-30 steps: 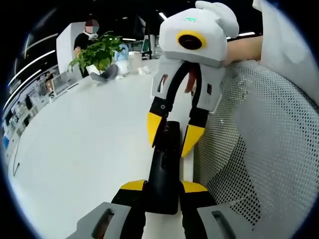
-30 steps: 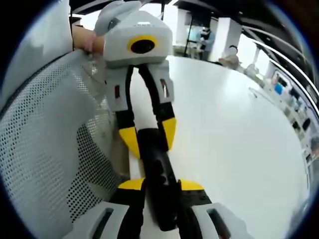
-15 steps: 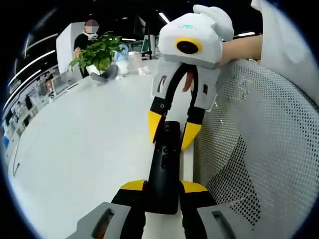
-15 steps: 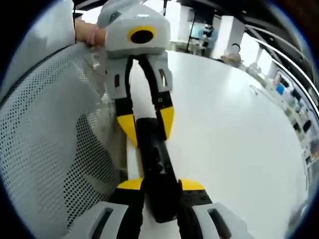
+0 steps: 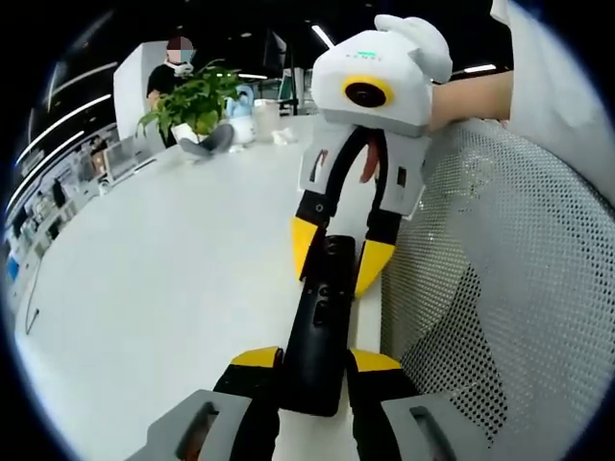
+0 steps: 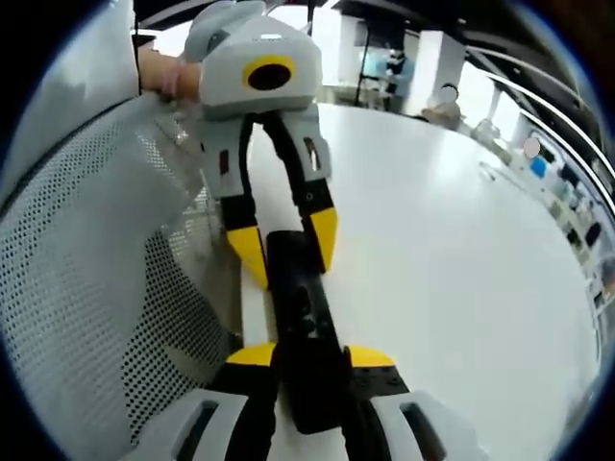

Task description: Press the specified remote control buttons in sequence, fully releasing each button before pressing the next.

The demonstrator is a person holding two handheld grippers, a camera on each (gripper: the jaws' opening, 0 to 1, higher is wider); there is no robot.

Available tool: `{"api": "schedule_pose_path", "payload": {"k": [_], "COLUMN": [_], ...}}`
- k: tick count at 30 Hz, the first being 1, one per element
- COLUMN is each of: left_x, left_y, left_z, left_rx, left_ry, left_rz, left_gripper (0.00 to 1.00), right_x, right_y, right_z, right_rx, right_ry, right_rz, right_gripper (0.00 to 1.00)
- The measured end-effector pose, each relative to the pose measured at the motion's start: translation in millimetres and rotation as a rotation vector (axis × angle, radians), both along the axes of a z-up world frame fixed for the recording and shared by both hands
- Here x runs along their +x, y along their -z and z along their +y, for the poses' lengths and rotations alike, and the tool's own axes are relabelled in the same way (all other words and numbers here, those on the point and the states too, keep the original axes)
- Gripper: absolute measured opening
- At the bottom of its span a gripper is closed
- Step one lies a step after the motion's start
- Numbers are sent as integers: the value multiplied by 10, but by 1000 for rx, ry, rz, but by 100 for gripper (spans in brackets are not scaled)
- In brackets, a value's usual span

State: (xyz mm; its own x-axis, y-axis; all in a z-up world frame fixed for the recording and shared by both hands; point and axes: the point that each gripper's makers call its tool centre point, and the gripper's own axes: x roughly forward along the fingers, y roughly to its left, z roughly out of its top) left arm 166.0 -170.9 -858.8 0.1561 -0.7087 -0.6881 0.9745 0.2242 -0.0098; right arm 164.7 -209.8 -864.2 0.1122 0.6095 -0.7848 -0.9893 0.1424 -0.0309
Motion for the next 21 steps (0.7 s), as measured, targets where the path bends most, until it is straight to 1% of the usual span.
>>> {"api": "schedule_pose_path", "payload": {"k": [8,10,11,13,19,21], "left_x": [58,84,91,127,243,287], "left_y": [0,-30,-42,-52,-115,-144], "left_z": [35,42,40,54,102,106], "left_rx": [16,-1,-19,-36,-75,-102], "left_ry": [-30,-54,-80,-103,-180,-209], "left_rz": [-6,8,34,55,59,74], "left_gripper": [28,28,28,29,37,38], "right_x": [16,24,27,31,45,45], "right_y": [-1,0,0,1,4,4], "right_z": [40,43,43,44,43,43], "right_rx": [14,14,15,15,12,12], "right_ry": [27,33,37,43,57,55], "right_rz": [14,13,14,15,18,17], "right_gripper": [23,23,22,22,22,22]}}
